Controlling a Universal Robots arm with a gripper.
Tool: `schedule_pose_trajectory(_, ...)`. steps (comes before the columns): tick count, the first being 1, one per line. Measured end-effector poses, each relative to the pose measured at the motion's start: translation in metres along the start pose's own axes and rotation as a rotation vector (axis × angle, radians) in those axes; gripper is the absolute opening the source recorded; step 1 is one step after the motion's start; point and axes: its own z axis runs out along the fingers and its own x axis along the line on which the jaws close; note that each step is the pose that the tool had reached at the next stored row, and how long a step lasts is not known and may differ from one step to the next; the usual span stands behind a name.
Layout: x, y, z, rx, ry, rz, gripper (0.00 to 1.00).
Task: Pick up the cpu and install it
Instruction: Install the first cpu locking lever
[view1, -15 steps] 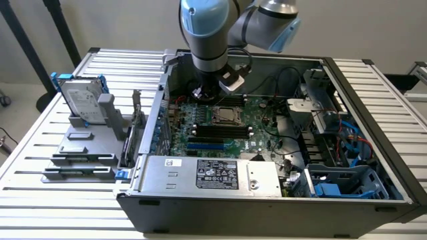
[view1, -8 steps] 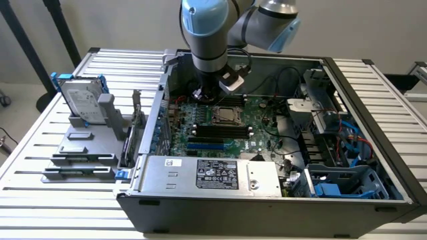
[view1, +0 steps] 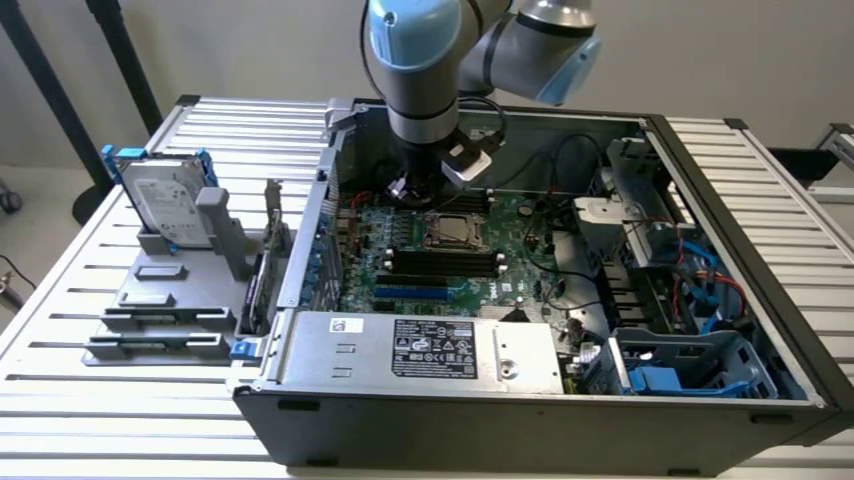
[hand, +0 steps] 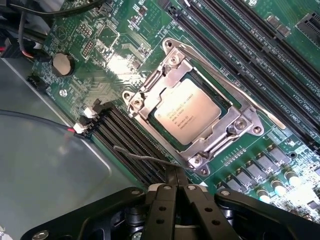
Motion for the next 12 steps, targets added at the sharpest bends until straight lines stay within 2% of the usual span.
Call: schedule_pose_trajectory(12, 0.006, 0.0072, 0.0058, 0.0002, -0.0019, -0.003, 0.11)
